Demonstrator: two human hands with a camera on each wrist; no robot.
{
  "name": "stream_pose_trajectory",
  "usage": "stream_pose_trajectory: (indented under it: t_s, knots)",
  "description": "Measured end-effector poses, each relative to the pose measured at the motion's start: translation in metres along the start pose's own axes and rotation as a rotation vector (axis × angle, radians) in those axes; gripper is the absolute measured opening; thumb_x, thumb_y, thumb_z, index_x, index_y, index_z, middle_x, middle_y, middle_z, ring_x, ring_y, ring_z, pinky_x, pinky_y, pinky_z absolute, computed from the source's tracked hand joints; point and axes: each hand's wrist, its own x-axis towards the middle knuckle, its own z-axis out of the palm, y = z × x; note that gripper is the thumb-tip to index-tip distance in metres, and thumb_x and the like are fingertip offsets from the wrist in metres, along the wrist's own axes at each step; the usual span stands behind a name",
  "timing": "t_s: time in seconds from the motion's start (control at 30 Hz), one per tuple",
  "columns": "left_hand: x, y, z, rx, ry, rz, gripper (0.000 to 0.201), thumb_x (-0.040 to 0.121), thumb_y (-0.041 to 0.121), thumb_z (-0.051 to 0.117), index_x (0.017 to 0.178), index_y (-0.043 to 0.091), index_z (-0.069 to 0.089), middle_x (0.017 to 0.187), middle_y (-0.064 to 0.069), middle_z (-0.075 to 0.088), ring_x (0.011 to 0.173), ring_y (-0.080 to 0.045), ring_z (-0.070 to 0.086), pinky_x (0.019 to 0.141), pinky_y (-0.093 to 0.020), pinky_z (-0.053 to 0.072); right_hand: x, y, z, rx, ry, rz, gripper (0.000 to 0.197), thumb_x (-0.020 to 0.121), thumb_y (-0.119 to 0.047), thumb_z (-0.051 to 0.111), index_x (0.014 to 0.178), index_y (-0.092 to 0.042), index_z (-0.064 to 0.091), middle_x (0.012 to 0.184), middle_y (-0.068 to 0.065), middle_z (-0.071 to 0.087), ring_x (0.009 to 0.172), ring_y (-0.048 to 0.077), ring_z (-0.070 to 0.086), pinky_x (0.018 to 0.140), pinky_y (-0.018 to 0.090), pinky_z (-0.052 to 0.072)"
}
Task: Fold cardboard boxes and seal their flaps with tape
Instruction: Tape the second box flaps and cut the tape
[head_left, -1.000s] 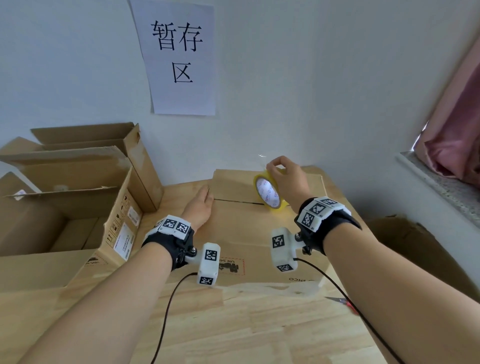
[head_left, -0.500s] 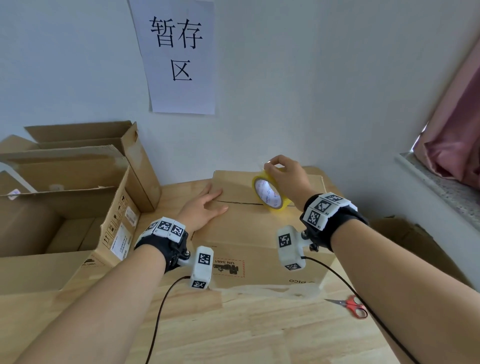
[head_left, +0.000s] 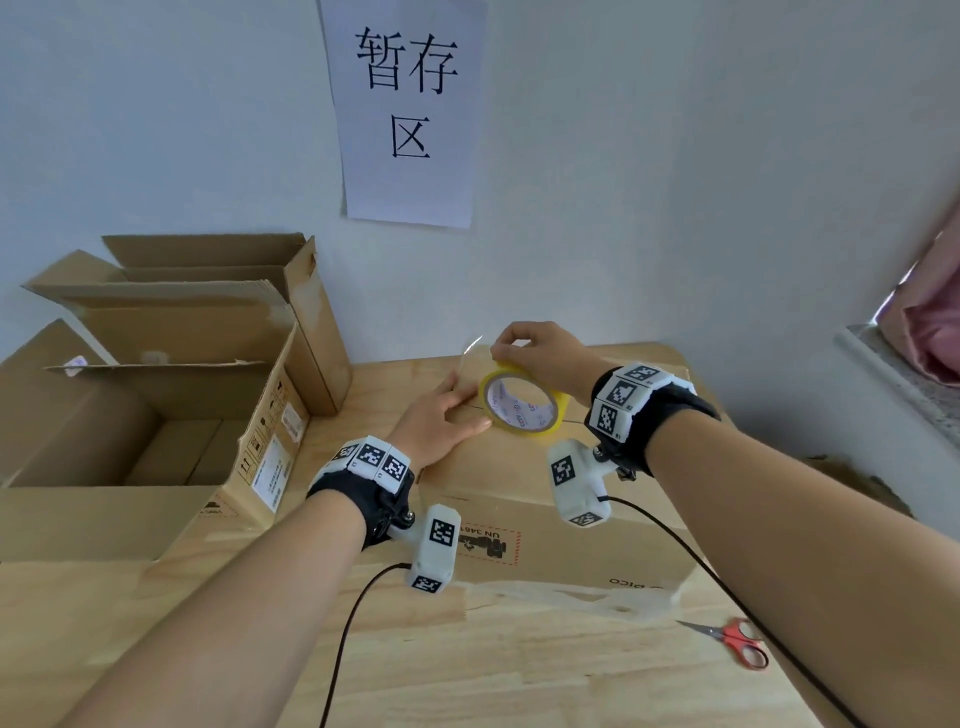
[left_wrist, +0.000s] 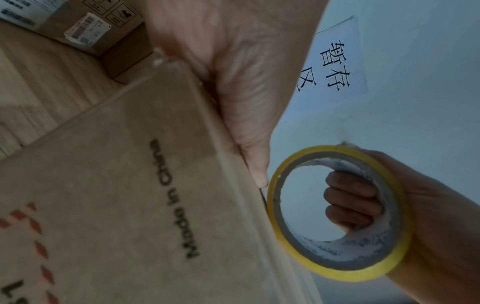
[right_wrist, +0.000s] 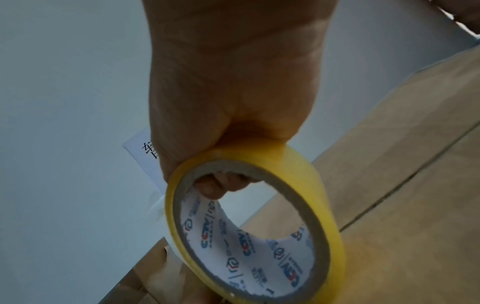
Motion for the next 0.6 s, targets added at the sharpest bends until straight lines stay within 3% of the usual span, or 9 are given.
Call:
stream_pose_trajectory:
  t_s: [0.17,0.2,0.27,0.33,0.43,0.5,0.6]
  knots:
    - [0.007,-0.004,-0.011,0.042,-0.110,0.021,0.049,0.092,0.035,0.059,0.139,0.031,0.045,0.153,0.017,0.016,0.140,-0.008,0.021,0.114,-0.031,0.022,0.005,-0.001,-0.001,-0.044,-0.044,0.002,0.012,0.089,-0.033,0.058,0.085,-0.022,0.061,0.071,-0.011,0.055,0.066,0.011,0.050,0.067,0.024,0.042]
    - [0.011,-0.005,-0.017,0.018,-0.112,0.004,0.040,0.094,0.033,0.056,0.133,0.028,0.052,0.149,0.016,0.024,0.138,-0.008,0.027,0.113,-0.030,0.025,0.006,-0.002,-0.001,-0.053,-0.054,0.004,0.012,0.089,-0.033,0.058,0.086,-0.022,0.061,0.071,-0.011,0.054,0.065,0.011,0.050,0.067,0.024,0.042]
    - [0.015,0.000,-0.030,-0.175,0.025,-0.087,0.024,0.097,0.035,0.049,0.110,0.023,0.066,0.133,0.006,0.054,0.124,-0.016,0.050,0.103,-0.031,0.040,0.007,-0.003,0.001,-0.071,-0.072,0.003,0.014,0.089,-0.034,0.057,0.086,-0.021,0.061,0.070,-0.010,0.053,0.064,0.011,0.049,0.066,0.025,0.042]
    - [0.014,0.012,-0.043,-0.458,0.153,-0.149,0.037,0.098,0.046,0.040,0.096,0.019,0.066,0.110,0.000,0.068,0.104,-0.018,0.063,0.093,-0.030,0.048,0.009,-0.007,0.002,-0.093,-0.077,-0.006,0.015,0.089,-0.034,0.057,0.086,-0.019,0.061,0.069,-0.010,0.052,0.062,0.010,0.048,0.064,0.023,0.041]
    - [0.011,0.027,-0.053,-0.561,0.017,-0.097,0.046,0.090,0.058,0.046,0.103,0.016,0.063,0.105,0.003,0.067,0.101,-0.013,0.062,0.092,-0.029,0.048,0.011,-0.010,0.002,-0.134,-0.085,-0.014,0.014,0.089,-0.033,0.056,0.085,-0.019,0.060,0.073,-0.011,0.052,0.065,0.009,0.049,0.060,0.021,0.038]
    - [0.009,0.030,-0.054,-0.504,-0.055,-0.068,0.043,0.084,0.052,0.062,0.109,0.017,0.060,0.108,0.004,0.064,0.104,-0.011,0.060,0.095,-0.030,0.048,0.012,-0.012,0.003,-0.154,-0.093,-0.010,0.014,0.089,-0.033,0.056,0.086,-0.019,0.060,0.076,-0.009,0.054,0.071,0.012,0.050,0.061,0.022,0.039]
    - [0.012,0.027,-0.054,-0.493,0.047,-0.061,0.019,0.086,0.026,0.069,0.098,0.013,0.064,0.093,0.001,0.066,0.091,-0.013,0.061,0.090,-0.031,0.049,0.013,-0.015,0.005,-0.180,-0.111,-0.012,0.014,0.090,-0.033,0.056,0.086,-0.020,0.059,0.077,-0.010,0.052,0.074,0.013,0.049,0.060,0.022,0.038]
